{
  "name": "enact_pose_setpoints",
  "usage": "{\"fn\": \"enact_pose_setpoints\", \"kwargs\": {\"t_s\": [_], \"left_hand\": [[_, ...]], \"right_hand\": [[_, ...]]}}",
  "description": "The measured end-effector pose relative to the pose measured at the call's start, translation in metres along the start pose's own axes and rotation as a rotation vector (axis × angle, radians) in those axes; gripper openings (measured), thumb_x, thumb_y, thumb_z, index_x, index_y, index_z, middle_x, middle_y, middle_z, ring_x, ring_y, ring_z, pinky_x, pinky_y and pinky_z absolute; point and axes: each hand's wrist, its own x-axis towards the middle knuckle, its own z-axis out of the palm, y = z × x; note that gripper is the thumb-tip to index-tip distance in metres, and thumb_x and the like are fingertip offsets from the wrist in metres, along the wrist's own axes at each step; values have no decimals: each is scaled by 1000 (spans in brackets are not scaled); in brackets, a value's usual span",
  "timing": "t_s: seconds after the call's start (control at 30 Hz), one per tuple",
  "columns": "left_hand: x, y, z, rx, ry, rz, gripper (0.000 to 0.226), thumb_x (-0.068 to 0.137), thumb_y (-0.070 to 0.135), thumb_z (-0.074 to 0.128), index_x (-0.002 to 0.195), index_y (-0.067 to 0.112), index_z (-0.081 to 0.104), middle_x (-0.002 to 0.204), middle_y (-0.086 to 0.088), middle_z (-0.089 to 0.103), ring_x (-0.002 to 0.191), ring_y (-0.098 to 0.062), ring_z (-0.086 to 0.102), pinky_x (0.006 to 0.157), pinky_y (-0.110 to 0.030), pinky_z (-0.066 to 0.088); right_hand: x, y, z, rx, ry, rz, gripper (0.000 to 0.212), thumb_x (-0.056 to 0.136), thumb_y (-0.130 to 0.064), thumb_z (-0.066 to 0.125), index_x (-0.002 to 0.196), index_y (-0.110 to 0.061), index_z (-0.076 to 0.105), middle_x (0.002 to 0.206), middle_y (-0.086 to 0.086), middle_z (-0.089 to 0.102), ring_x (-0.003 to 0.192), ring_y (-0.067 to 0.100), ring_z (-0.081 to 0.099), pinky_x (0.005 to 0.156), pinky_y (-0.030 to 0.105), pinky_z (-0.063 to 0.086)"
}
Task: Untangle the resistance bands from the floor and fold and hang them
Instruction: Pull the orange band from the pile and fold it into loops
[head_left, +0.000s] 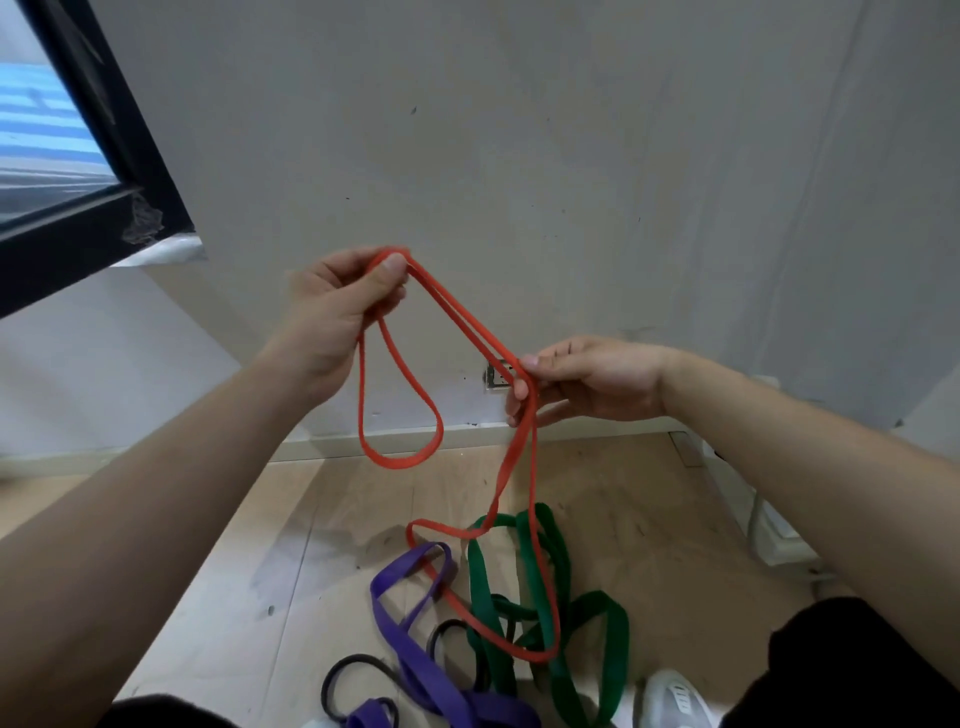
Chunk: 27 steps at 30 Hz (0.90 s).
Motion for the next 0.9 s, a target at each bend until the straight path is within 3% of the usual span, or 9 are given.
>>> {"fn": "enact_pose_setpoints", "kwargs": {"t_s": [0.13,0.27,0.43,0.57,0.67,0.9], "left_hand": [[1,-5,-15,35,46,-17,12,94,9,63,103,11,72,77,4,71,75,-10,66,81,-21,55],[0,-11,-30,42,30,-81,13,95,8,61,105,11,70,78,3,68,72,-11,65,82,-24,55],[-5,-16,-36,155,-96,-127,25,85,10,73,110,13,70,77,2,68,72,-13,65,77,-23,55],[-13,-16,-18,252,-217,-180,39,77,22,83,113,11,71,76,5,68,73,-12,64,74,-21,55],[-21,-14,3,299,-283,-166,40,74,29,76,111,14,72,77,7,69,74,-12,65,75,-21,54],[-28,-13,37,379,-319,-63,25,85,22,72,108,12,74,91,-4,75,80,-12,68,77,-22,57]], "right_hand": [[-1,-2,-4,-21,17,-10,32,101,-34,49,84,-18,70,105,14,70,113,33,65,110,52,44],[-5,-16,-4,101,170,-106,36,105,-28,44,78,-18,65,92,9,67,103,30,67,107,52,46],[-14,-38,-3,196,298,-253,37,106,-28,43,78,-17,65,87,7,65,90,26,67,99,48,50],[-14,-42,1,194,293,-262,38,106,-29,44,77,-17,64,86,7,64,87,26,66,98,48,50],[-10,-40,7,155,271,-244,36,106,-29,44,78,-16,62,83,6,64,86,25,65,96,47,51],[-3,-32,21,13,173,-148,32,105,-32,47,85,-13,64,88,6,67,90,23,68,96,42,54]]}}
